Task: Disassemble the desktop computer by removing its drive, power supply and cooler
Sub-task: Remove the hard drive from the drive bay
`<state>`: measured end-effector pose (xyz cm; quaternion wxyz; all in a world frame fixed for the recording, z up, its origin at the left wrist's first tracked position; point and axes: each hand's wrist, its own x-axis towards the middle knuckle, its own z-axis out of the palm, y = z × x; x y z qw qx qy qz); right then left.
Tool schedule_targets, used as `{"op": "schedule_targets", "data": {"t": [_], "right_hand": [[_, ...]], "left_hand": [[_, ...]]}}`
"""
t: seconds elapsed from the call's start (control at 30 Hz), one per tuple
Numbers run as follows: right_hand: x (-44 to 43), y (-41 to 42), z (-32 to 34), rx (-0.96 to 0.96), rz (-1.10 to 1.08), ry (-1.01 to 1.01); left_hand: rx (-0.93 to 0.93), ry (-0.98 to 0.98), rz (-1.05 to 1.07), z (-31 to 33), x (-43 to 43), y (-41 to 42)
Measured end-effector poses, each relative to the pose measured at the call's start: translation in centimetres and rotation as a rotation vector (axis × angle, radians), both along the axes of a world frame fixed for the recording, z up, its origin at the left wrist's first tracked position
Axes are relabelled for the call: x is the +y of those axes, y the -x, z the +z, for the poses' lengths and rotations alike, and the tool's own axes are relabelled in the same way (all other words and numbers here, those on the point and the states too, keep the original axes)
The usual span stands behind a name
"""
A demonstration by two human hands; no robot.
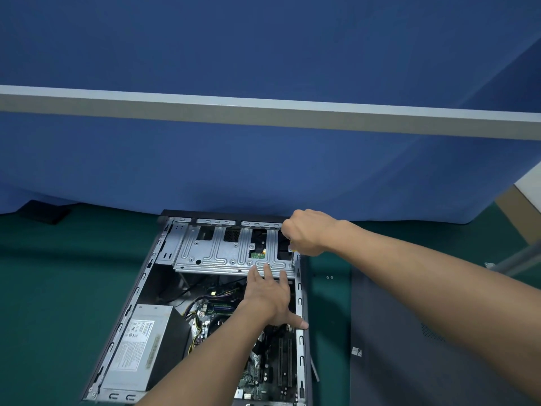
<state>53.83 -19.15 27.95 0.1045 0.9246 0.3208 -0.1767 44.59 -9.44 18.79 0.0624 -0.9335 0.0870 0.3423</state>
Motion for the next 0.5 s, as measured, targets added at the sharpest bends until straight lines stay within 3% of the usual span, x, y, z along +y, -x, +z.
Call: {"op": "schedule_targets", "data": {"t": [0.13, 0.3, 0.5], "right_hand": [[-0.1, 0.4, -0.2, 0.086, -0.052, -0.072], [-0.3, 0.7, -1.0, -0.055, -0.192, -0.011], [-0.1, 1.1, -0.8, 0.002, -0.148, -0.086]], "left_hand": [[-0.004, -0.003, -0.002, -0.1, 0.0, 0.0], [-0.008, -0.012, -0.006, -0.2, 0.0, 0.0], [-0.014, -0.007, 0.003, -0.4, 0.1, 0.0]]}}
